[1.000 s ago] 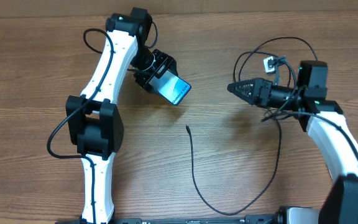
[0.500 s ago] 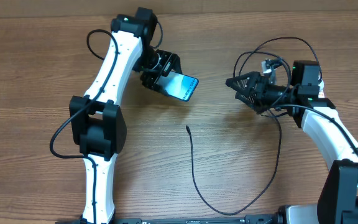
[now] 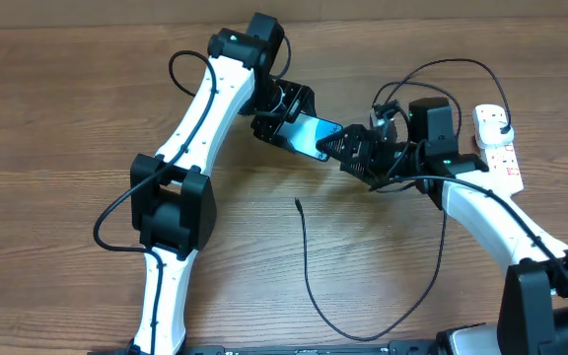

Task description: Plug charger to phone and switch on socket

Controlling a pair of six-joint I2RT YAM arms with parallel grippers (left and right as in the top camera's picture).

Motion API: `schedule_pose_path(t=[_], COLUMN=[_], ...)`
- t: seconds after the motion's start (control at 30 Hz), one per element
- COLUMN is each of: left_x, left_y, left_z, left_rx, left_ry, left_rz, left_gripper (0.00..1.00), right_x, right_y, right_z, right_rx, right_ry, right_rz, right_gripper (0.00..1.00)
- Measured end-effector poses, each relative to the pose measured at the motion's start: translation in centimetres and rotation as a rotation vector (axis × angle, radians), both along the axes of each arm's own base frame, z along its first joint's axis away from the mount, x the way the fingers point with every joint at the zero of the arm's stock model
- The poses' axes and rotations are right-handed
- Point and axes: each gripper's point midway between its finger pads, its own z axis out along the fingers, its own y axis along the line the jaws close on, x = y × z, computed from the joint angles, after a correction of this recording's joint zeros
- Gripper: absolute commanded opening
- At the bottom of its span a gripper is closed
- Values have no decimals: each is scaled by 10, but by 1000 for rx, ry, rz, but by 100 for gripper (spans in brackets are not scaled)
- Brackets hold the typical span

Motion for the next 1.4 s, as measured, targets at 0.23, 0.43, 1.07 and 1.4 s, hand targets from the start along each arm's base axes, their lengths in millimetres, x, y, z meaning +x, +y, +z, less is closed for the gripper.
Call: schedule_pose_path(t=[0.23,0.43,1.07,1.4], left_x=[-10,-21,-26,-24], left_y=[-17,-33,-49,-51], left_z=[4,7,9,9], left_rx=[-41,-69,-83,-87], left_ry=[31,47,35,23], left_rz=[-13,-41,-62,-63], left_gripper=[4,4,4,4], right_x=[5,12,16,16], right_y=[-1,-10,-14,-15], right_z=[-8,-14,-17,-17], right_rx=[-52,-100,-125,-125], right_ry=[13,18,17,17], right_rz=[-52,-115,-147,-147], right_gripper=[100,100,55,45])
